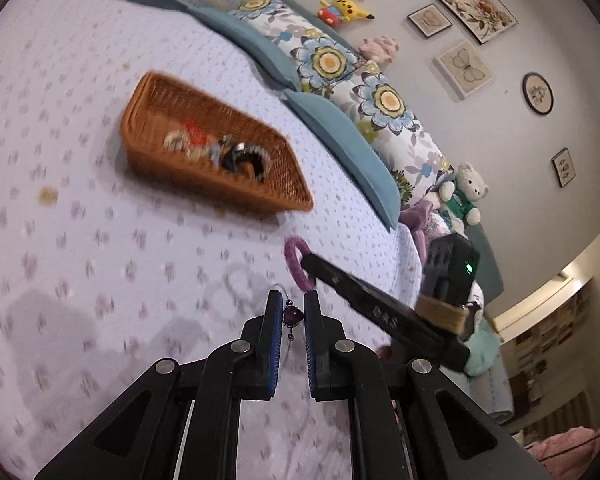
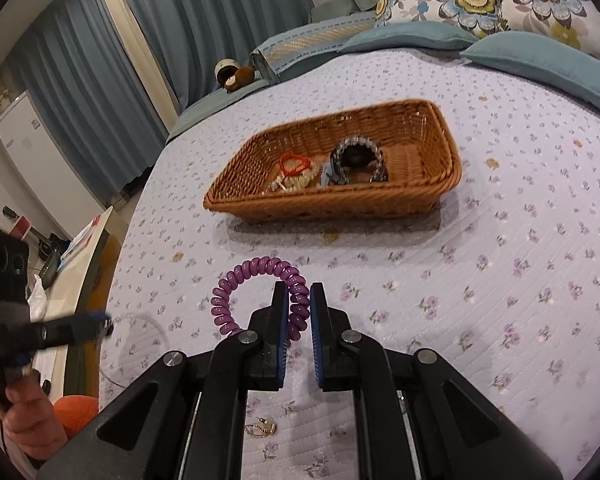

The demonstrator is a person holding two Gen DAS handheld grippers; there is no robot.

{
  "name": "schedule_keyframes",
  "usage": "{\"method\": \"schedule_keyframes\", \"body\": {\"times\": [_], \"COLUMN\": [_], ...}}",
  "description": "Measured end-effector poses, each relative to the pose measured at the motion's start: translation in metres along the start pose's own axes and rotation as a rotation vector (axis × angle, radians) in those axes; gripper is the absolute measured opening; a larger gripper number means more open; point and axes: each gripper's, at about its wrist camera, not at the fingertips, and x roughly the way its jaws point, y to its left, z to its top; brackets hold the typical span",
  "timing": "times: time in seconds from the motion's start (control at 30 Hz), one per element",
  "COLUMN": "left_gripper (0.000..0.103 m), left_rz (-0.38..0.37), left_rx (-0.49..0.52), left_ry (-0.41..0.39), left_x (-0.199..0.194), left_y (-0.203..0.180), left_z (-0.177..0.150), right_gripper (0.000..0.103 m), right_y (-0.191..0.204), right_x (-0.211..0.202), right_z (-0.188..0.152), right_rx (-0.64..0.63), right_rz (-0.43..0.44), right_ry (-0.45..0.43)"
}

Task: Organize jewelry
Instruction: 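Lower both held items into the wicker basket and open both tools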

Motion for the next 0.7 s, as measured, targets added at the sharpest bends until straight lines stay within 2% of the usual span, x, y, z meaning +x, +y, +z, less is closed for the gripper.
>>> {"method": "schedule_keyframes", "body": {"times": [0.2, 0.33, 0.5, 0.63, 0.7], "left_gripper": [0.01, 0.01, 0.01, 0.01, 0.01], "left_rz": [0.064, 0.229, 0.432, 0.501, 0.513], "left_rx": [0.121, 0.232, 0.284, 0.251, 0.24], "left_ry": [-0.038, -0.086, -0.093, -0.075, -0.067], "left_x": [0.016, 0.044, 0.099, 0.129, 0.137], "left_y": [-0.021, -0.027, 0.001, 0.031, 0.041], "left_z": [0.061, 0.109, 0.149, 0.159, 0.159], "right_gripper": [0.012, 0.012, 0.012, 0.012, 0.012], "right_y": [-0.003, -0.015, -0.041, -0.054, -0.058], "right_x": [-0.013, 0.005, 0.055, 0.1, 0.117], "right_z": [0.047, 0.088, 0.128, 0.142, 0.143], "right_rx": [-0.027, -0.034, -0.018, -0.024, -0.028], "right_rz": [-0.078, -0.148, -0.21, -0.256, -0.271], "right_ry": [-0.085, -0.106, -0.06, 0.004, 0.032]}}
